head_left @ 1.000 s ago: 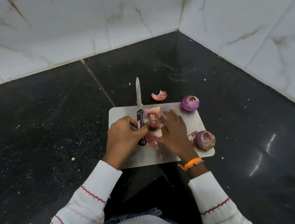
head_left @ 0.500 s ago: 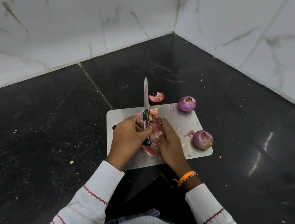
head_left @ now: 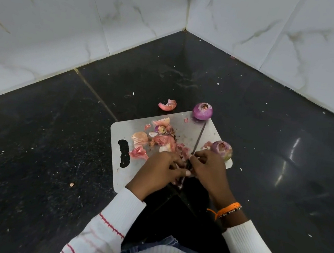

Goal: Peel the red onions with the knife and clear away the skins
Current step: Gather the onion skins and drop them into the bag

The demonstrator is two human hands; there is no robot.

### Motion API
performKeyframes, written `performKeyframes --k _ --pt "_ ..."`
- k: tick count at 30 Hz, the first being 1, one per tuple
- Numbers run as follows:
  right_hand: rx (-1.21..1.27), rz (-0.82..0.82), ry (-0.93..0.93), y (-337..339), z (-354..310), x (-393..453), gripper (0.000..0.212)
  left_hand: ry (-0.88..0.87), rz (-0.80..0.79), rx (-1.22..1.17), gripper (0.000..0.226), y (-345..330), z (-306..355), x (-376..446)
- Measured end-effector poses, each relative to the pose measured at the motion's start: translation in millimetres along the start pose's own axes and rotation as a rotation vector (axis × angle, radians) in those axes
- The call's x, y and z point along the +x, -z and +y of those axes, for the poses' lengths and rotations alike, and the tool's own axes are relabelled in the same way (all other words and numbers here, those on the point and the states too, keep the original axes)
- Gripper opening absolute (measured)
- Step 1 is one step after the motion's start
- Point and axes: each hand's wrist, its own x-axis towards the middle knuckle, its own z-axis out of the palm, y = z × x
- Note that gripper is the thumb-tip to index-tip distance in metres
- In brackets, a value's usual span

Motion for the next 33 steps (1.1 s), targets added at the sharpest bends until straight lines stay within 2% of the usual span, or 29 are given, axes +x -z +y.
performKeyframes --k 3,6,9,11,17,20,23,26,29,33 --pt "-0.117 0.044 -0.037 0.2 3.5 -12.1 0.018 0.013 0.031 -0.02 0.025 0.5 0.7 -1.1" --pt "-0.242 0.051 -0.058 -2.8 5.6 -22.6 0.022 0.035 0.111 -0.046 0.019 4.9 -0.2 0.5" --pt "-0.291 0.032 -0.087 -2.2 9.5 -29.3 0.021 0.038 0.179 -0.033 0.015 6.2 -1.4 1.8" --pt "-0.301 0.023 -0.085 0.0 8.4 -31.3 0.021 0.036 0.23 -0.051 0.02 5.7 -1.3 1.9" --pt "-0.341 -0.143 0.111 -8.0 -3.4 -33.9 0.02 0.021 0.385 -0.132 0.033 4.4 -2.2 2.9" --pt "-0.344 -0.099 0.131 -4.1 -4.4 -29.5 0.02 0.019 0.406 -0.12 0.034 5.3 -5.0 3.7" --pt "-0.438 -0.02 0.069 5.8 0.8 -23.4 0.02 0.034 0.396 -0.105 0.034 4.9 -7.9 3.4" --pt "-0.591 -0.082 0.095 2.9 -0.2 -25.0 0.02 0.033 0.393 -0.098 0.032 4.3 -8.7 4.9" --pt "-0.617 -0.177 0.206 -9.6 -6.8 -28.3 0.025 0.042 0.402 -0.1 0.029 4.3 -7.8 6.7" --pt "-0.671 -0.064 0.185 -5.9 -8.9 -7.2 0.023 0.057 0.44 -0.12 0.027 6.4 -6.9 5.8"
